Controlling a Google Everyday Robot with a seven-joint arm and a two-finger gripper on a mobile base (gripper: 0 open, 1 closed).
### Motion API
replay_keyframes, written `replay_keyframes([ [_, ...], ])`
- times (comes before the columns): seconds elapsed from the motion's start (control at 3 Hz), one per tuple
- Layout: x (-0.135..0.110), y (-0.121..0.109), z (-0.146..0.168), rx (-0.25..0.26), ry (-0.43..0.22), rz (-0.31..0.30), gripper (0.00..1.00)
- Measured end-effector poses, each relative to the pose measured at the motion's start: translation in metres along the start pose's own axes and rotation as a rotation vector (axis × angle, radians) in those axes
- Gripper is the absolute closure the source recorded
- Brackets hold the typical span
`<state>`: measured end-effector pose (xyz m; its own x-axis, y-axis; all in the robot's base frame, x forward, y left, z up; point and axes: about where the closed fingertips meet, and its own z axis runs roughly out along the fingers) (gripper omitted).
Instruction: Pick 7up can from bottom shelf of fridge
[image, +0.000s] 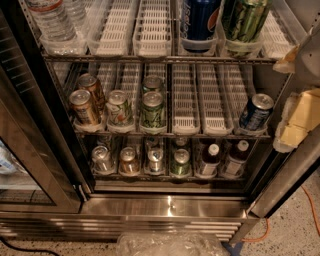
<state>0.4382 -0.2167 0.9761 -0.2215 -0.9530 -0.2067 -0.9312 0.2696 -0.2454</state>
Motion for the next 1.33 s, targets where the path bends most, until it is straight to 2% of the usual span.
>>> replay_keyframes([
  [0.33, 0.0, 0.0, 0.0, 0.0, 0.0, 0.0, 0.0],
  [0.67, -0.01, 0.008, 0.015, -0.009, -0.051, -0.014, 0.0],
  [1.0, -0.025, 0.019, 0.053, -0.057, -0.119, -0.008, 0.0],
  [1.33, -0.044, 0.032, 0.106, -0.088, -0.173, 0.005, 0.0],
])
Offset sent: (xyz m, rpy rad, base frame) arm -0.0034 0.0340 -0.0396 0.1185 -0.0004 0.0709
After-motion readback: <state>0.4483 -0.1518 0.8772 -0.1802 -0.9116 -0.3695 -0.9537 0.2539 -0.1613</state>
